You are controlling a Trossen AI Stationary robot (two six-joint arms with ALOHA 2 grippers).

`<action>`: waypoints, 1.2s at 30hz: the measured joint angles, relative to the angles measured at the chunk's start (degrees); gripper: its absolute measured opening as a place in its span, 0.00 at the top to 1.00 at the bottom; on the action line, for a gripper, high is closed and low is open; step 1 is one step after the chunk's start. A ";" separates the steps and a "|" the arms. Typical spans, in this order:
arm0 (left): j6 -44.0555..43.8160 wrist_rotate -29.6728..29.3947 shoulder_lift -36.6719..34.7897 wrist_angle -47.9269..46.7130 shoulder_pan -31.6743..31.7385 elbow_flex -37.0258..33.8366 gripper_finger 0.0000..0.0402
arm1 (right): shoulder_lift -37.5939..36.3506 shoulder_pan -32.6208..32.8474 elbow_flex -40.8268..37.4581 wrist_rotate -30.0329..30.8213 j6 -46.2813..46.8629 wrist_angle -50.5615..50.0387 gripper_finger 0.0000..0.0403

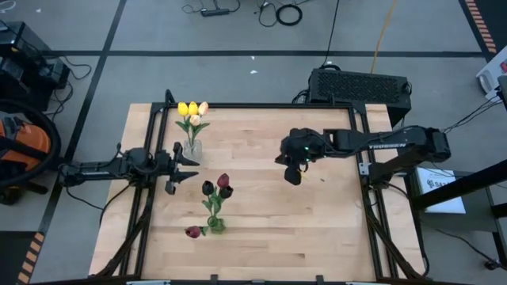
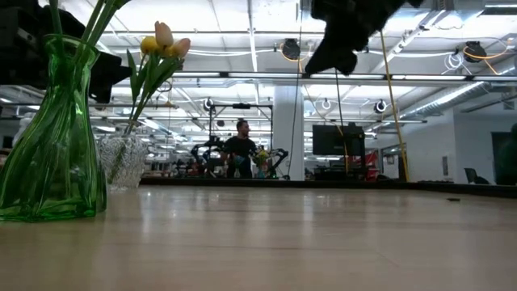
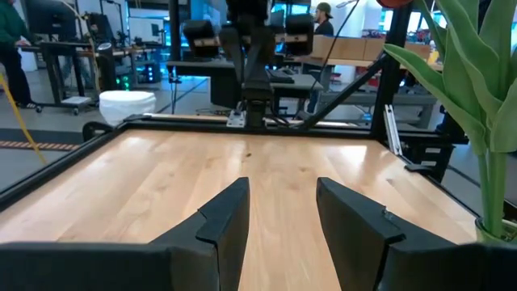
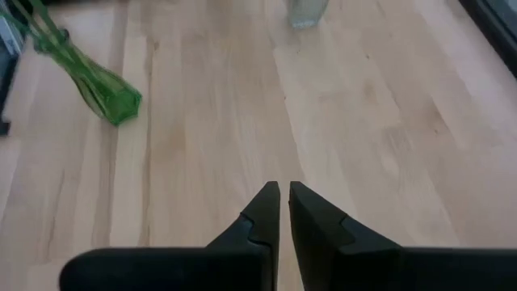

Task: Sort flowers into vase by color
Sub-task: Return to Home Position

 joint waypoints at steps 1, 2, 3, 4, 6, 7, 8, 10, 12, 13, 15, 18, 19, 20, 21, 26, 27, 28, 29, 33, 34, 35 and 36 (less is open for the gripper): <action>0.00 -0.01 0.02 0.01 0.00 0.00 0.62 | -1.34 0.00 -2.77 0.00 0.88 3.09 0.94; -0.02 -0.01 0.02 0.02 0.00 0.00 0.62 | -2.73 0.00 -5.56 0.02 2.08 5.45 0.94; -0.02 -0.03 0.02 -0.02 0.00 0.00 0.62 | -4.36 0.00 -8.43 0.04 3.39 7.95 0.94; -0.02 -0.02 0.04 0.00 0.00 0.00 0.62 | -6.23 0.00 -11.21 0.21 4.57 10.37 0.94; -0.02 -0.03 0.04 -0.02 0.00 0.00 0.62 | -10.09 0.02 -16.51 0.26 7.04 14.66 0.94; -0.02 -0.03 0.04 -0.04 0.00 0.01 0.62 | -12.22 0.02 -19.19 0.29 8.22 16.74 0.94; -0.02 -0.03 0.04 0.01 0.00 0.02 0.62 | -14.26 0.02 -21.74 0.43 9.22 18.59 0.94; -0.02 -0.03 0.04 -0.02 0.00 0.02 0.62 | -18.36 0.21 -26.82 0.59 10.42 23.02 0.94; -0.02 -0.03 0.04 -0.01 0.00 0.02 0.62 | -22.25 0.45 -31.84 0.74 11.19 27.46 0.94; -0.02 -0.03 0.04 -0.02 0.00 0.02 0.62 | -24.16 0.58 -34.48 0.78 11.60 29.99 0.94; -0.02 -0.03 0.04 -0.02 0.00 0.02 0.62 | -27.77 0.67 -39.23 0.79 12.90 34.81 0.94; -0.02 -0.03 0.04 0.00 0.00 0.02 0.62 | -32.81 1.05 -45.58 2.73 15.91 41.19 0.94; -0.02 -0.03 0.04 -0.02 0.00 0.02 0.62 | -34.36 1.55 -47.40 4.92 16.91 42.51 0.94; -0.02 -0.03 0.04 -0.02 0.00 0.02 0.62 | -35.76 2.15 -48.82 7.36 17.62 43.08 0.94; -0.02 -0.03 0.04 -0.02 0.00 0.02 0.62 | -37.26 2.94 -50.10 10.02 18.33 43.10 0.94; -0.02 -0.03 0.04 0.01 0.00 0.02 0.62 | -42.35 6.86 -53.04 16.99 17.68 43.15 0.94; -0.02 -0.03 0.04 -0.01 0.00 0.02 0.62 | -43.15 7.35 -53.44 17.05 16.89 43.14 0.94; -0.02 -0.03 0.04 -0.02 0.00 0.02 0.62 | -43.86 7.73 -53.84 17.11 16.24 42.90 0.94; -0.02 -0.03 0.04 -0.02 0.00 0.02 0.62 | -44.58 8.08 -54.22 17.07 15.65 42.90 0.94; -0.02 -0.03 0.04 -0.02 0.00 0.02 0.62 | -47.83 8.82 -55.86 16.96 13.16 42.31 0.94; -0.02 -0.03 0.04 -0.02 0.00 0.02 0.62 | -48.82 8.93 -56.27 16.79 12.36 42.33 0.94; -0.03 -0.03 0.04 -0.02 0.00 0.02 0.62 | -49.89 8.96 -56.59 16.65 11.50 42.32 0.94; -0.02 -0.03 0.04 -0.02 0.00 0.02 0.62 | -51.14 8.96 -56.98 16.58 10.45 42.66 0.94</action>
